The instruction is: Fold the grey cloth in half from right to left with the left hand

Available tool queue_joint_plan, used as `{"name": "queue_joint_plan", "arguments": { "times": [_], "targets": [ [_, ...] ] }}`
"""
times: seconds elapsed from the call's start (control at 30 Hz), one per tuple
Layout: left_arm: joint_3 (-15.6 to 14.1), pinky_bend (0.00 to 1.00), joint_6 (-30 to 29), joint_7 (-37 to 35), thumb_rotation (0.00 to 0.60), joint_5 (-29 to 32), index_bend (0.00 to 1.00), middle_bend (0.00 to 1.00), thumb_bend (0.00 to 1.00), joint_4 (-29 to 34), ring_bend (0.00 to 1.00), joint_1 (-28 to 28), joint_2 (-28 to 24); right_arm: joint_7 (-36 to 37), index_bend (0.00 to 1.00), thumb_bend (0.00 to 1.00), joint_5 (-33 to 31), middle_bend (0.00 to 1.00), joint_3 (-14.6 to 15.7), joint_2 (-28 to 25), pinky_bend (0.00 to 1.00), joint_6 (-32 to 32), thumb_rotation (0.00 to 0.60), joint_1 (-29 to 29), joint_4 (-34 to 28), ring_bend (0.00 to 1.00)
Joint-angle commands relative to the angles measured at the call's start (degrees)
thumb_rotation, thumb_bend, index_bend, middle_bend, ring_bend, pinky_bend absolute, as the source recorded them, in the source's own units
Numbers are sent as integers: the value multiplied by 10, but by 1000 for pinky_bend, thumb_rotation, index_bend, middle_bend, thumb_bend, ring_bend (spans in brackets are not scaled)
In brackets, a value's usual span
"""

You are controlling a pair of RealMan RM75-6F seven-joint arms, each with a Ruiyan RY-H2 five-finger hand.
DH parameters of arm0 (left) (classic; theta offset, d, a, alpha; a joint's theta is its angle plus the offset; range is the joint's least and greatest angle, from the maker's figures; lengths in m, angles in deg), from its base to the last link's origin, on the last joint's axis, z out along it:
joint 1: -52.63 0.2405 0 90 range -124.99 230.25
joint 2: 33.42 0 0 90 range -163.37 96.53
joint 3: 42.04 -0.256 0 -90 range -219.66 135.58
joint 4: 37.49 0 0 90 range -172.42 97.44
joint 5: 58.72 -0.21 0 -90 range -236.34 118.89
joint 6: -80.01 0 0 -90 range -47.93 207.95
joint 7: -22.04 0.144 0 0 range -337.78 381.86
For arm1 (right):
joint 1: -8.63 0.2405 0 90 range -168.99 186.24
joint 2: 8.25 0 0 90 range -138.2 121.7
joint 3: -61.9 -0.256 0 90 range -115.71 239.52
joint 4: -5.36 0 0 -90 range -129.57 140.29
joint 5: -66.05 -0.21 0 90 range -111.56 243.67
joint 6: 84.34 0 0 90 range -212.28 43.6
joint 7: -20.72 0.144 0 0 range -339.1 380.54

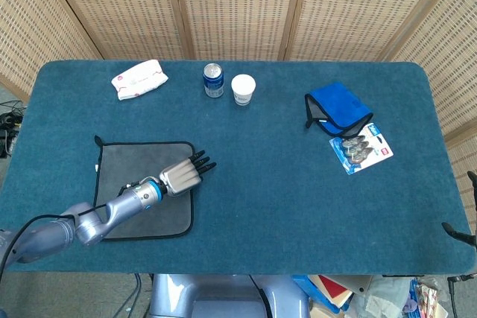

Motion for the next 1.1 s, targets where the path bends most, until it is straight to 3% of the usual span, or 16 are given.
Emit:
{"name": "queue_joint_plan", "arguments": {
  "times": [0.03,0.27,0.7,1.1],
  "targets": [
    [-1,0,-1,-1,600,1,524,0,402,-1,0,0,1,0,51,0,0,0,0,0,0,-1,600,0,1,0],
    [-4,0,-7,-4,600,2,635,0,410,-6,0,0,6,1,51,0,-1,0,0,0,0,-1,600,0,1,0],
    [-14,0,-32,-19,600,-6,639,0,410,-2,0,7,-7,1,51,0,2,0,2,-1,0,1,600,-1,-1,0],
    [-63,0,-110,-81,600,-49,640,0,411,-1,0,51,-71,-8,51,0,10,0,6,2,0,4,600,-1,-6,0]
  ]
}}
